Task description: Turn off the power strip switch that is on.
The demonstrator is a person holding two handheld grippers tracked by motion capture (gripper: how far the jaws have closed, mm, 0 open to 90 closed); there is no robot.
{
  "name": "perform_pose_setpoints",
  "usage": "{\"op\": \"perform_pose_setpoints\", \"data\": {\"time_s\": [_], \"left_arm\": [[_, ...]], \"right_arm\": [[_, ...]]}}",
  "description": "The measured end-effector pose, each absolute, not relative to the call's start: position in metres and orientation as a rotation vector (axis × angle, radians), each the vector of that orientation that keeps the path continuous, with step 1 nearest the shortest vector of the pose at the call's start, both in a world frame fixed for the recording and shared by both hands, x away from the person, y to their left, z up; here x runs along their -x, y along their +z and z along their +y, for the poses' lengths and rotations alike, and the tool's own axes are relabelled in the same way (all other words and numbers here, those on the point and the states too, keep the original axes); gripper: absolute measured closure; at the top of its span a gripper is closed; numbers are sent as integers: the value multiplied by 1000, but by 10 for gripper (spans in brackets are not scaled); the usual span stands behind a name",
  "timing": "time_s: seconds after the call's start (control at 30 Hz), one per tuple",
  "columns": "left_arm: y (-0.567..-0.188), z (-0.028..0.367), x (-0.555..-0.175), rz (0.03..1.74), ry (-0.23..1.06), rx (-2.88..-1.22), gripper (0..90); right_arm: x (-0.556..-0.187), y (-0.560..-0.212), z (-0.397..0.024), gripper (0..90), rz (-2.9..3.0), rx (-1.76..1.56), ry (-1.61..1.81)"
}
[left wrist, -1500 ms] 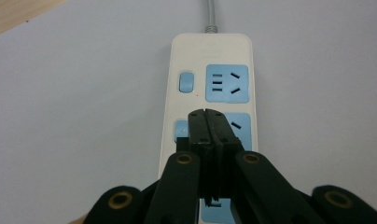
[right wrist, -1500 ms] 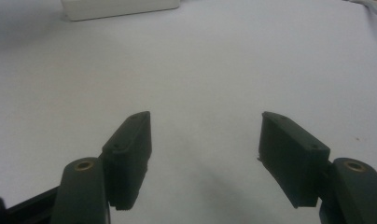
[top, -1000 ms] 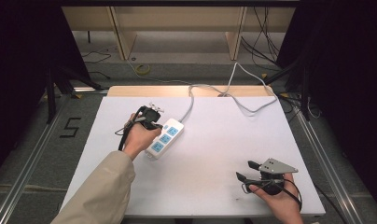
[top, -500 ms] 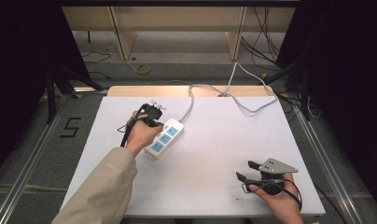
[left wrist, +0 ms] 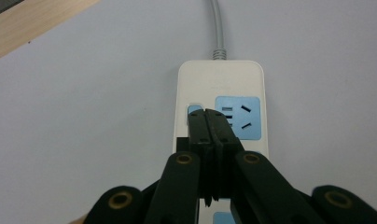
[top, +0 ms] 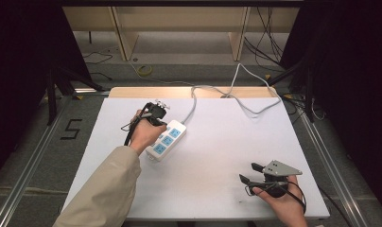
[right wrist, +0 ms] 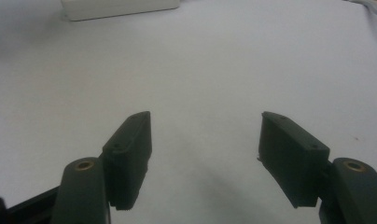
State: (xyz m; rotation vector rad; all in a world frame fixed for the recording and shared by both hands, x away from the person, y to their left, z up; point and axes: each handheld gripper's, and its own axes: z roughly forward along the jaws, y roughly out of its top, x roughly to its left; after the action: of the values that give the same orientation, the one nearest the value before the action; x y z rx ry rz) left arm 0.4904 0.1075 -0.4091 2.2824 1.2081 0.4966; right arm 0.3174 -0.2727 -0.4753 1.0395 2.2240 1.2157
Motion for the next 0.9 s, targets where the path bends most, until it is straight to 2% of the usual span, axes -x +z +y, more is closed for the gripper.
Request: {"op": "perform_pose_setpoints", "data": {"time_s": [0.9], "left_arm": [[-412,96,-505,1224,492,-2320,895]], "right_arm": [[-317,-475,-273,358,2229,-1036,1215]]}}
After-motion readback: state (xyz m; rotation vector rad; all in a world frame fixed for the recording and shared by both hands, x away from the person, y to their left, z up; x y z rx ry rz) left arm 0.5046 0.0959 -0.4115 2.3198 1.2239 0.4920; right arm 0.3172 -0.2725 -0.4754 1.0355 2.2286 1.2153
